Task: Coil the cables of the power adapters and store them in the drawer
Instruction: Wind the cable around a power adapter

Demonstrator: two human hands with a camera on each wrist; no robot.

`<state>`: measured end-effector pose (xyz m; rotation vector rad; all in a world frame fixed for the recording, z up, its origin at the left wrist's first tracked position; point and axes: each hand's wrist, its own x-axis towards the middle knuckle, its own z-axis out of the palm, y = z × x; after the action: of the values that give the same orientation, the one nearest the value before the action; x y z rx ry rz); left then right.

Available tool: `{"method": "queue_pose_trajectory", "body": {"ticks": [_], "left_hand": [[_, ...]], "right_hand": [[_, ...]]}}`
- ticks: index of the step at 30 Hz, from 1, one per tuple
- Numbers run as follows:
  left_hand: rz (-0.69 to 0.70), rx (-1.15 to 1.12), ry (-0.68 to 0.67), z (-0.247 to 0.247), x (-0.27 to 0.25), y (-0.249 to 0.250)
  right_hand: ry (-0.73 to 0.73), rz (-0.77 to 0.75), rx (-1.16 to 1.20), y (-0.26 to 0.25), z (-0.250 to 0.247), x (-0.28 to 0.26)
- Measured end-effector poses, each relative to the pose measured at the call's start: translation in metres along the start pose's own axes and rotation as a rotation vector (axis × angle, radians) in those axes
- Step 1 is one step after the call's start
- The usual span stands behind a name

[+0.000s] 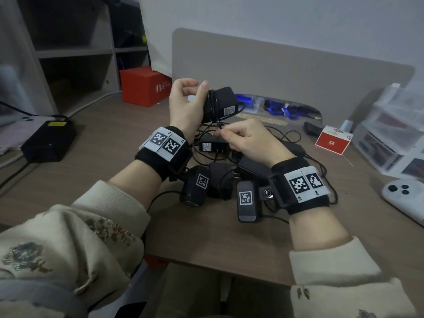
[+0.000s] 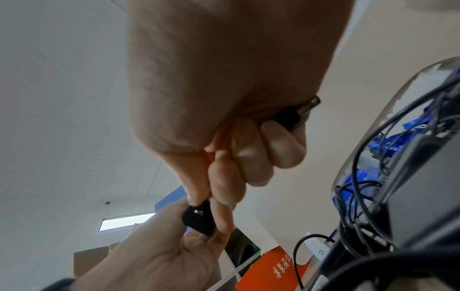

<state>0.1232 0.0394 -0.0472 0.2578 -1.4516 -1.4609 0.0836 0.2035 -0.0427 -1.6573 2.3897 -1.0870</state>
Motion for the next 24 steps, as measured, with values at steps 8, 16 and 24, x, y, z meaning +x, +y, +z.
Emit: {"method": "queue_pose_trajectory", "body": {"ticks": [8, 16, 24], "left_hand": [[0.013, 0.054, 0.011, 0.0012, -0.0013, -0.0013], [0.049, 0.214, -0.005, -0.0006, -0.0052, 0.0015], [0.076, 0.368, -0.132, 0.0006, -0.0072, -0.0023]], "right_hand": [[-0.083, 0.004, -0.087, -0.005, 0.0006, 0.001], [-0.016, -0.018, -0.104, -0.0082, 0.0023, 0.0008], [0.312, -0.064, -0.1, -0.0041, 0.0055, 0.0016]]}}
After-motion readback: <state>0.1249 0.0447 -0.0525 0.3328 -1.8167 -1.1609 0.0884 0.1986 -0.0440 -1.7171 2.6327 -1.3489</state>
